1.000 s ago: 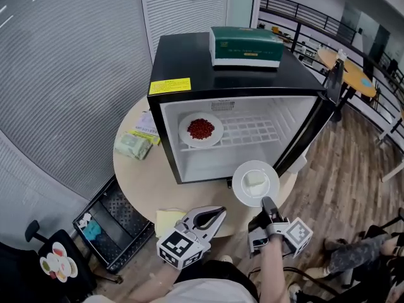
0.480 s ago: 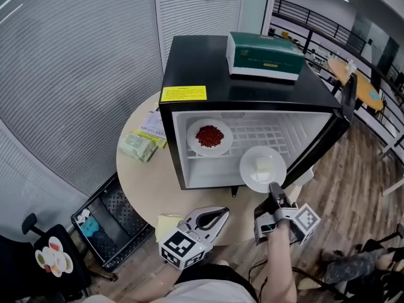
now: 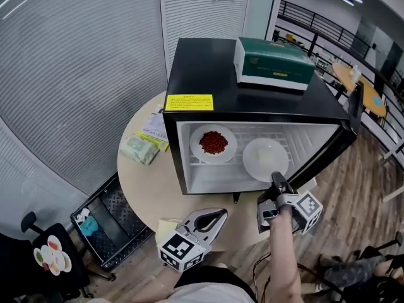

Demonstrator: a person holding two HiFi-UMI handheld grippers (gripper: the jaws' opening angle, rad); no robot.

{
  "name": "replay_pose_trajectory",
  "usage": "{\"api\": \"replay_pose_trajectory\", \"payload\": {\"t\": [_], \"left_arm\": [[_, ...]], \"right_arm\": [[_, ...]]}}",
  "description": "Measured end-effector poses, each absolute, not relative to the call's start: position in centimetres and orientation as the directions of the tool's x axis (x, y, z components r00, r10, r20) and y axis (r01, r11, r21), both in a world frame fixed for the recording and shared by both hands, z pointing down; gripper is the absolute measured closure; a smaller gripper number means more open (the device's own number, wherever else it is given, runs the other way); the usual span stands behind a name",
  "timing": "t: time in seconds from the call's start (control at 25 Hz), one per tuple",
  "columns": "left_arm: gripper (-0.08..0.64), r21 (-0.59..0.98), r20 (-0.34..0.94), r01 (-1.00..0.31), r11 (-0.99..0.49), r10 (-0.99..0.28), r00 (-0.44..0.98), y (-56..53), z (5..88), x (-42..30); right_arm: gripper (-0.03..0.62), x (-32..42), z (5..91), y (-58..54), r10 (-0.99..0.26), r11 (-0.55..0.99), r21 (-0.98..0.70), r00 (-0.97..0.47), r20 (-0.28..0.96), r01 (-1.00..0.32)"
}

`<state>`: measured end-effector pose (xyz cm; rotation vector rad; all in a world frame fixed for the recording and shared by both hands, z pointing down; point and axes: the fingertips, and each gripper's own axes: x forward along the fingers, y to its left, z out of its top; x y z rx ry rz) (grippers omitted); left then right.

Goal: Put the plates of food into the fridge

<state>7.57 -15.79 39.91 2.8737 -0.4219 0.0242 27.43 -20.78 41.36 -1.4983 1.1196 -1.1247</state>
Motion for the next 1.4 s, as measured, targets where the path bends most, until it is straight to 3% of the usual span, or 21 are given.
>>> {"api": "replay_pose_trajectory", "payload": {"t": [0.24, 0.44, 0.68, 1.04, 1.24, 1.4], "left_arm": [[0.555, 0.241, 0.044, -0.309, -0.920, -0.308, 0.950, -16.0, 39.8, 7.2], [0.555, 0.249, 0.032, -0.311, -0.917, -0.314, 0.949, -16.0, 39.4, 6.9], [0.555, 0.254, 0.037, -0.286, -0.924, -0.286, 0.957, -15.6, 39.7, 6.8], [0.555, 0.258, 0.035, -0.247, -0.934, -0.246, 0.969, -15.6, 39.4, 7.1], [0.555, 0.261, 0.043, -0.214, -0.941, -0.210, 0.977, -15.2, 39.6, 7.5], [0.555, 0.259, 0.044, -0.179, -0.949, -0.173, 0.984, -14.7, 39.6, 8.0]], "right_arm": [[0.575, 28.3, 41.5, -23.8, -0.970, -0.195, -0.969, 0.175, 0.169, -0.149], [0.575, 28.8, 40.0, -26.0, -0.958, -0.253, -0.902, 0.217, 0.185, -0.349], [0.574, 29.7, 39.5, -28.3, -0.943, -0.312, -0.836, 0.251, 0.217, -0.451], [0.488, 30.7, 40.2, -28.3, -0.850, -0.510, -0.411, 0.370, 0.374, -0.756], [0.414, 31.0, 39.5, -28.0, -0.820, -0.497, -0.068, 0.442, 0.362, -0.865], [0.379, 30.6, 38.1, -26.7, -0.825, -0.479, 0.074, 0.478, 0.303, -0.875]]}}
